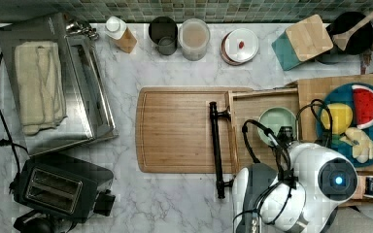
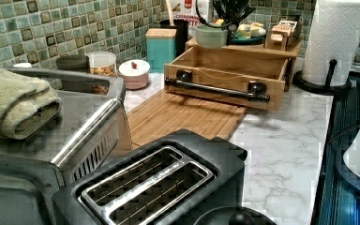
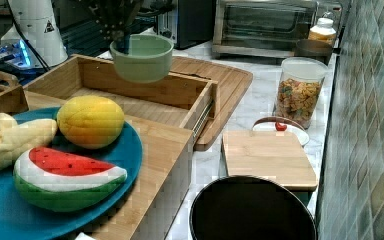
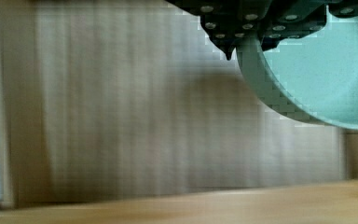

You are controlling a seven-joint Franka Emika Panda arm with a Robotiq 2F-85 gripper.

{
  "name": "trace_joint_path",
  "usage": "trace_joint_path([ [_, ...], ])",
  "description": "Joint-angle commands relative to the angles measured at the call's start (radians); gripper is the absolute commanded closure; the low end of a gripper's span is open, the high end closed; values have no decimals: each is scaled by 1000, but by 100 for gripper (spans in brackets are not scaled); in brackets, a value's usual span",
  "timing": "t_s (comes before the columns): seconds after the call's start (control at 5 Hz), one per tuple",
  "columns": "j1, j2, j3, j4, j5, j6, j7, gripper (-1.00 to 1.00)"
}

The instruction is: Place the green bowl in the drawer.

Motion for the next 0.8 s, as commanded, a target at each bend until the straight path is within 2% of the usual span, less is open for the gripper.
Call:
trace_joint_path([
  [0.2, -17, 62, -18, 38, -40, 31, -19, 100],
  [0.4, -24, 73, -28, 20, -72, 66, -53, 100],
  [0.6, -23, 93, -41, 25, -57, 34, -56, 100],
  [0.8, -33, 109, -44, -19, -29, 102, -87, 100],
])
